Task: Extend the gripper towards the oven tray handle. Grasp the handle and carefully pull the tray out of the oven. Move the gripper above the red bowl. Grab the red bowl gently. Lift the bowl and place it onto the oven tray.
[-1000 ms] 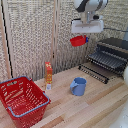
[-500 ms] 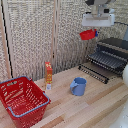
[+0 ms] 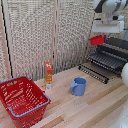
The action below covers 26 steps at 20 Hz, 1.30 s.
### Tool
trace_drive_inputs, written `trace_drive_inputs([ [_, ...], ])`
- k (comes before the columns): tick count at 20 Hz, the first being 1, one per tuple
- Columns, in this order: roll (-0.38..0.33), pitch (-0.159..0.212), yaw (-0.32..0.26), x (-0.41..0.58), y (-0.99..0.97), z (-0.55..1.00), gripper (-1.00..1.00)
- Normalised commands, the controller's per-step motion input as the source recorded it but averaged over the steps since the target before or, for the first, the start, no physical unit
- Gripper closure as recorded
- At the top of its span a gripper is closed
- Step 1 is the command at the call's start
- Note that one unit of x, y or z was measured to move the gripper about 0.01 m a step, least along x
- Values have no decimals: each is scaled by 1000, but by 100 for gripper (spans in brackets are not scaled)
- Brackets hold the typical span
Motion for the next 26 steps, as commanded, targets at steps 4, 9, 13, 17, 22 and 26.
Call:
trace_drive_inputs([
  [4,-77,102,-93,0,-501,-511,100],
  [9,-90,97,-13,0,-356,-344,100],
  [13,-41,81,1,0,-234,-24,-100],
  [17,-37,47,4,0,-86,175,-100],
  [22,0,1,0,33,-21,321,-100],
  [26,0,0,-39,47,71,347,-100],
])
